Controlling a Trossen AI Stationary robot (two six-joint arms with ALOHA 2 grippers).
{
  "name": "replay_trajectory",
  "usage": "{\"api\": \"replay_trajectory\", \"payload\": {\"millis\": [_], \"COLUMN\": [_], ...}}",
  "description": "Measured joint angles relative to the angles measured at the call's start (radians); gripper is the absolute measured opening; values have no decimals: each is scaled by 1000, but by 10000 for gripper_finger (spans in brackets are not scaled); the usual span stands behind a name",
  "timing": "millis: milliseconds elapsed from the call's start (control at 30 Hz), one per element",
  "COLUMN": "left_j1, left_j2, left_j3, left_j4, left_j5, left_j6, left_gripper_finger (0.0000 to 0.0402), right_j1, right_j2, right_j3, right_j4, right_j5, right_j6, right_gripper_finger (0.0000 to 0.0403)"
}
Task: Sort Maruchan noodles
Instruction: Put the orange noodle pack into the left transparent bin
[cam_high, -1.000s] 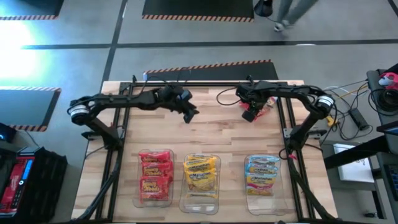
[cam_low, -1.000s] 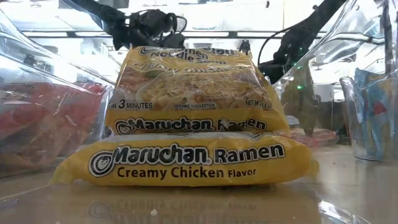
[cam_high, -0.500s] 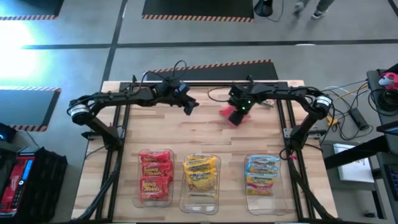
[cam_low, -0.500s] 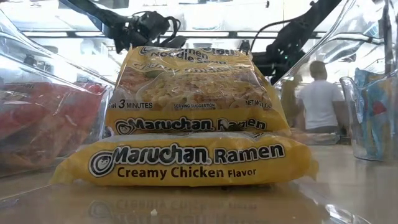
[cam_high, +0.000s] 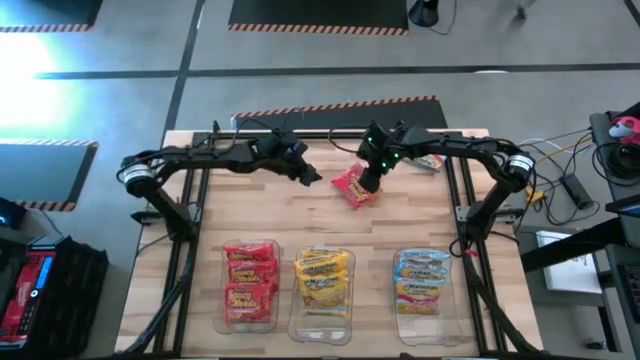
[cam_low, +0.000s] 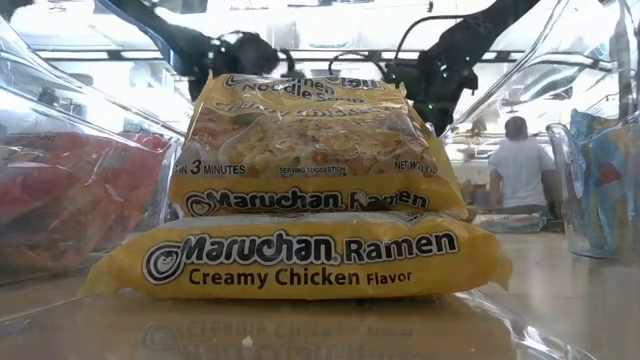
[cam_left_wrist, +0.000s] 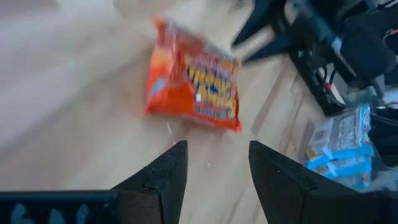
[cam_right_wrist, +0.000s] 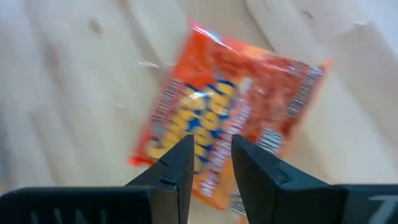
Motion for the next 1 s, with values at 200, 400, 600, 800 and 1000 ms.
{"api": "replay_trajectory", "payload": {"millis": [200,400,600,800,1000], "left_j1": [-6,-8,-8,-13,-13], "left_j2": [115,159,157,157,157], "left_j3": [-2,-3,-3,-3,-3], "left_j4": [29,107,127,130,142], "left_j5": [69,100,103,106,106], "left_j6": [-136,-193,-205,-228,-268], "left_gripper_finger": [153,153,153,153,153], "right_j1": [-1,-1,-8,-7,-7], "right_j2": [1,1,1,1,1], "right_j3": [-43,-84,-111,-134,-143], "right_j4": [8,51,79,84,106], "right_j5": [95,102,163,163,163], "right_j6": [-135,-245,-323,-417,-417], "right_gripper_finger": [98,98,98,98,98]}}
